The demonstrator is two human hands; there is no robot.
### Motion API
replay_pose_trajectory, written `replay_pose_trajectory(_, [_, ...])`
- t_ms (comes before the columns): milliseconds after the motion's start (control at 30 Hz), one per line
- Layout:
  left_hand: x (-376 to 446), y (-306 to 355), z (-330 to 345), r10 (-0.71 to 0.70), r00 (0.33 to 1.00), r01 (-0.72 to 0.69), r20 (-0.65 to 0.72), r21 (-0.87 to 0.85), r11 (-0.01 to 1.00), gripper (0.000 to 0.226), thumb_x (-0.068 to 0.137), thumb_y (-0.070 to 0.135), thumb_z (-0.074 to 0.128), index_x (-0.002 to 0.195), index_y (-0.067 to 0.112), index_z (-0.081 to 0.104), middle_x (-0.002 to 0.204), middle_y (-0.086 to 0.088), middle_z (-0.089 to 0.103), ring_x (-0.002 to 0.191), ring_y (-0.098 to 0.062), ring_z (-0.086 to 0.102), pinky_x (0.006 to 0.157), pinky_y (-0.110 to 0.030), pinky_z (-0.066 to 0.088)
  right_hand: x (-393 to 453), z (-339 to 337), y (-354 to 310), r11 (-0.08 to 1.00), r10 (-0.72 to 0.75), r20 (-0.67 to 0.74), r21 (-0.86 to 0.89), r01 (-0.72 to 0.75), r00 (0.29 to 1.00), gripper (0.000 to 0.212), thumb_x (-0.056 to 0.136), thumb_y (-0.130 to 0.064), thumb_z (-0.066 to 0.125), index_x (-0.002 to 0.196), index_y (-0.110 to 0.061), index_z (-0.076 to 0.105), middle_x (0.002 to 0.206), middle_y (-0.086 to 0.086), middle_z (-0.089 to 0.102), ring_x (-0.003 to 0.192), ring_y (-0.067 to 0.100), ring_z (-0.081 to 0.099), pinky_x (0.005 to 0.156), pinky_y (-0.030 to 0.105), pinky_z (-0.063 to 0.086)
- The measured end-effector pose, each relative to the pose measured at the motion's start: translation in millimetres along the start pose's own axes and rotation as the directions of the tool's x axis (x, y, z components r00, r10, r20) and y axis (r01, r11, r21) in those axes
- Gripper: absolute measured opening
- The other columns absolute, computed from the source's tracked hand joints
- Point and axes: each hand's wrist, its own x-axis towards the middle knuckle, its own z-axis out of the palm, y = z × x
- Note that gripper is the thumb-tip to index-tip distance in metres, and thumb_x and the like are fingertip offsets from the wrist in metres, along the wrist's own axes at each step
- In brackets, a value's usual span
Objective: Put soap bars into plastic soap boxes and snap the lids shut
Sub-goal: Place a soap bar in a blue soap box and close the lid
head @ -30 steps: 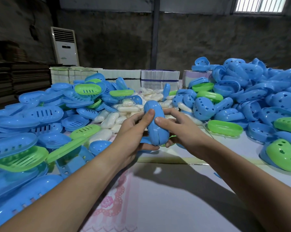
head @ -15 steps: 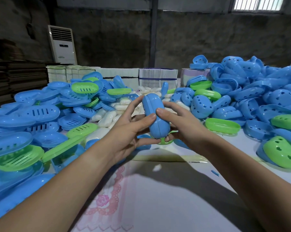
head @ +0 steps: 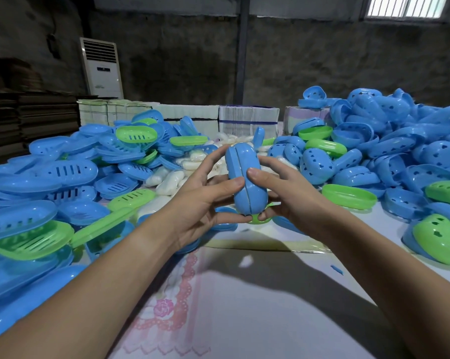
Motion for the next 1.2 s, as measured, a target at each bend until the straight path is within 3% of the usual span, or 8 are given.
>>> replay_pose_trajectory(267, [1,-5,0,0.059,0.998,-0.058,-0.027,0.026,0.998,0.066,0.082,0.012,0.079,0.134,0.043,0.056,0.115,-0.014,0.074,0.103,-0.036,0.074,0.065,-0.046,0.063,0,0,-3,0.999,-0.027,-0.007,-0.029,0.027,1.0,0.057,0.076,-0.049,0.072,0.129,-0.034,0.057,0.115,0.029,0.062,0.081,0.029,0.073,0.053,0.028,0.053])
replay_pose_trajectory(400, [0,-6,0,0.081,0.996,-0.08,-0.041,0.031,0.996,0.066,0.077,0.018,0.079,0.132,0.046,0.058,0.123,-0.017,0.069,0.103,-0.036,0.074,0.066,-0.046,0.063,-1,2,-3,0.999,-0.037,-0.01,-0.023,0.037,0.999,0.06,0.076,-0.047,0.072,0.132,-0.033,0.055,0.113,0.03,0.06,0.078,0.027,0.073,0.054,0.028,0.054])
replay_pose_trajectory(567, [0,-6,2,0.088,0.995,-0.087,-0.036,0.036,0.996,0.068,0.074,0.018,0.079,0.133,0.046,0.058,0.126,-0.014,0.067,0.101,-0.034,0.075,0.065,-0.045,0.063,-1,1,-2,0.999,-0.038,-0.005,-0.013,0.038,0.999,0.058,0.077,-0.047,0.072,0.131,-0.033,0.055,0.106,0.025,0.065,0.079,0.029,0.074,0.054,0.028,0.054])
replay_pose_trajectory(767, [-2,-5,7,0.101,0.993,-0.097,-0.052,0.082,0.992,0.077,0.068,0.024,0.081,0.137,0.044,0.055,0.106,-0.004,0.064,0.095,-0.029,0.076,0.064,-0.042,0.063,-2,0,0,0.999,-0.049,0.001,-0.024,0.049,0.999,0.054,0.079,-0.047,0.07,0.129,-0.034,0.056,0.102,0.017,0.071,0.083,0.028,0.074,0.056,0.028,0.054])
replay_pose_trajectory(933, [-3,-2,7,0.115,0.993,-0.111,-0.031,0.113,0.987,0.079,0.07,0.024,0.081,0.141,0.044,0.054,0.11,-0.004,0.069,0.098,-0.032,0.076,0.064,-0.04,0.063,-2,-2,-2,0.995,-0.094,0.006,-0.032,0.094,0.996,0.046,0.077,-0.044,0.072,0.12,-0.033,0.059,0.077,0.003,0.066,0.074,0.02,0.07,0.055,0.028,0.053])
replay_pose_trajectory(1033, [-4,-2,9,0.118,0.992,-0.111,-0.046,0.138,0.984,0.085,0.068,0.026,0.081,0.146,0.043,0.05,0.113,-0.006,0.066,0.097,-0.031,0.076,0.065,-0.04,0.063,-3,-1,-2,0.994,-0.099,0.003,-0.04,0.099,0.995,0.062,0.072,-0.051,0.074,0.127,-0.029,0.058,0.09,0.019,0.065,0.077,0.022,0.071,0.056,0.028,0.053])
replay_pose_trajectory(1100, [-5,-2,10,0.125,0.991,-0.116,-0.053,0.147,0.982,0.086,0.069,0.027,0.08,0.148,0.042,0.048,0.116,-0.007,0.064,0.096,-0.031,0.076,0.066,-0.039,0.064,-3,0,-2,0.994,-0.104,-0.001,-0.031,0.103,0.995,0.06,0.077,-0.049,0.072,0.131,-0.027,0.057,0.104,0.031,0.062,0.079,0.023,0.071,0.055,0.027,0.053])
replay_pose_trajectory(1200, [-5,-3,13,0.136,0.988,-0.123,-0.076,0.16,0.979,0.085,0.07,0.029,0.079,0.147,0.042,0.048,0.119,-0.011,0.063,0.095,-0.03,0.077,0.065,-0.039,0.064,-1,1,0,0.995,-0.094,0.004,-0.022,0.094,0.996,0.057,0.081,-0.049,0.071,0.131,-0.026,0.056,0.111,0.031,0.062,0.077,0.022,0.071,0.054,0.026,0.052])
